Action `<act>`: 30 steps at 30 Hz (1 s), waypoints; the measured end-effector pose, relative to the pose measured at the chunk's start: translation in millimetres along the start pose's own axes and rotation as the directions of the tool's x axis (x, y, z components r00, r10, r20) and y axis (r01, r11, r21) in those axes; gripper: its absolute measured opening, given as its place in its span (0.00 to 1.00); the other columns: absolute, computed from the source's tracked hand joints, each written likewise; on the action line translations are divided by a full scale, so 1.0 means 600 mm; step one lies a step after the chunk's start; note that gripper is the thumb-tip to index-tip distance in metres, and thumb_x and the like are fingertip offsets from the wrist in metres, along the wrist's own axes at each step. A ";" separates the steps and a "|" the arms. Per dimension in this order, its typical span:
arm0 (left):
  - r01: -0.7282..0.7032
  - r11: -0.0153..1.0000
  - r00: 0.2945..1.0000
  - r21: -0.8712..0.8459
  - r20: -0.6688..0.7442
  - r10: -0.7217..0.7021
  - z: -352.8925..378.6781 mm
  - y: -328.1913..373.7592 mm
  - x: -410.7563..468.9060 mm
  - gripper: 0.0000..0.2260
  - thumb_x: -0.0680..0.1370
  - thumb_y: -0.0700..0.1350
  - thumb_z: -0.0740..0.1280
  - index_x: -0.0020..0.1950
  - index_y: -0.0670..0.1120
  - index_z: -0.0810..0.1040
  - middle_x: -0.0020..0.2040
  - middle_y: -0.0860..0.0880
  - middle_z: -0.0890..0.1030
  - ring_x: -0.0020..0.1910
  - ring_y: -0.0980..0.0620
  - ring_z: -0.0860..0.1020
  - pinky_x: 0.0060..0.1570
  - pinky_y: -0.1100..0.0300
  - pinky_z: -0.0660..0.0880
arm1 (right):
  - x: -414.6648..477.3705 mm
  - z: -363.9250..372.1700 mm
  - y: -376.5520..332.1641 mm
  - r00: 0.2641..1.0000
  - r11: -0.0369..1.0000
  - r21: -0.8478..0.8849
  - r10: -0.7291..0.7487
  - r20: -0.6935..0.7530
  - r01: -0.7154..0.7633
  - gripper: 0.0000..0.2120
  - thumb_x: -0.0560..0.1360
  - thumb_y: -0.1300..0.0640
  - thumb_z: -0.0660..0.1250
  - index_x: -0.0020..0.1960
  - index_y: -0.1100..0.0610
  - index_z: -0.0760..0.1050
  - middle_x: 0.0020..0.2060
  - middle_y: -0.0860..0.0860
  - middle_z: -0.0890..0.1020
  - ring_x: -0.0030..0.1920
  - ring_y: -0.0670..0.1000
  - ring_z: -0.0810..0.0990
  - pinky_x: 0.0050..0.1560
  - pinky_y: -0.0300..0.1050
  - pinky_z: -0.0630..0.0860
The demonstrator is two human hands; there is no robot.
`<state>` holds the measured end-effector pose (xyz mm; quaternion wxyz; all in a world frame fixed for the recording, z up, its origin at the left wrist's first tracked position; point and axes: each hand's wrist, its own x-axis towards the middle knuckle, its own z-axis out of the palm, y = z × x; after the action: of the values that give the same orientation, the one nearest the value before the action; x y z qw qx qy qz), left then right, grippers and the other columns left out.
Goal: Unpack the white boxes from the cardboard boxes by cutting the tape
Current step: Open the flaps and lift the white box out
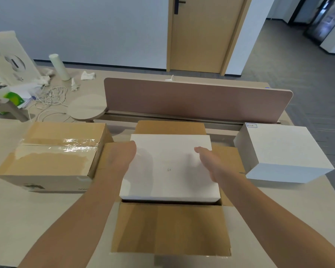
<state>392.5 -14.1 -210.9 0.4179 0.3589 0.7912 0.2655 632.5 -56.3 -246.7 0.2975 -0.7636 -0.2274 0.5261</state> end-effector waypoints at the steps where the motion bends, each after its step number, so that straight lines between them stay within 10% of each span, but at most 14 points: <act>1: -0.058 0.998 0.998 0.015 -0.040 0.058 0.001 -0.001 0.008 0.10 0.78 0.46 0.64 0.45 0.39 0.76 0.46 0.45 0.77 0.49 0.41 0.77 0.46 0.54 0.71 | -0.008 -0.001 -0.010 1.000 1.000 -0.011 -0.016 -0.008 0.016 0.33 0.78 0.40 0.61 0.78 0.53 0.59 0.75 0.52 0.65 0.73 0.57 0.65 0.68 0.55 0.62; 11: -0.472 0.867 0.871 0.159 -0.065 0.486 -0.003 0.064 -0.026 0.18 0.79 0.56 0.64 0.47 0.41 0.80 0.46 0.43 0.82 0.50 0.43 0.80 0.43 0.55 0.70 | -0.083 -0.057 -0.056 0.966 0.992 -0.013 -0.124 -0.227 0.124 0.46 0.67 0.32 0.64 0.77 0.57 0.59 0.70 0.53 0.70 0.67 0.59 0.70 0.61 0.53 0.68; 17: -0.641 0.756 0.758 0.129 -0.049 0.651 0.034 0.164 -0.092 0.13 0.78 0.57 0.64 0.46 0.50 0.81 0.39 0.53 0.81 0.41 0.50 0.81 0.41 0.57 0.76 | -0.110 -0.136 -0.038 0.908 0.974 0.115 -0.135 -0.396 0.195 0.34 0.74 0.39 0.65 0.72 0.59 0.63 0.59 0.54 0.74 0.57 0.58 0.73 0.54 0.51 0.69; 21: -0.668 0.733 0.734 0.127 -0.046 0.677 0.079 0.218 -0.150 0.16 0.78 0.56 0.65 0.62 0.53 0.82 0.52 0.53 0.85 0.50 0.47 0.82 0.50 0.52 0.79 | -0.116 -0.207 -0.034 0.887 0.956 0.177 -0.133 -0.442 0.232 0.37 0.71 0.38 0.66 0.72 0.58 0.63 0.60 0.54 0.75 0.58 0.60 0.75 0.59 0.54 0.74; 30: -0.643 0.761 0.765 0.092 0.027 0.643 0.286 0.275 -0.256 0.16 0.77 0.54 0.63 0.61 0.52 0.82 0.53 0.52 0.85 0.49 0.47 0.81 0.43 0.57 0.74 | -0.076 -0.438 -0.026 0.832 0.966 0.053 -0.190 -0.521 0.253 0.42 0.67 0.34 0.63 0.72 0.57 0.57 0.61 0.54 0.74 0.62 0.63 0.72 0.58 0.64 0.76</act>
<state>656.4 -15.8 -107.3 0.2818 0.6270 0.6333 0.3555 863.0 -131.7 -134.5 0.4513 -0.8249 -0.1952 0.2789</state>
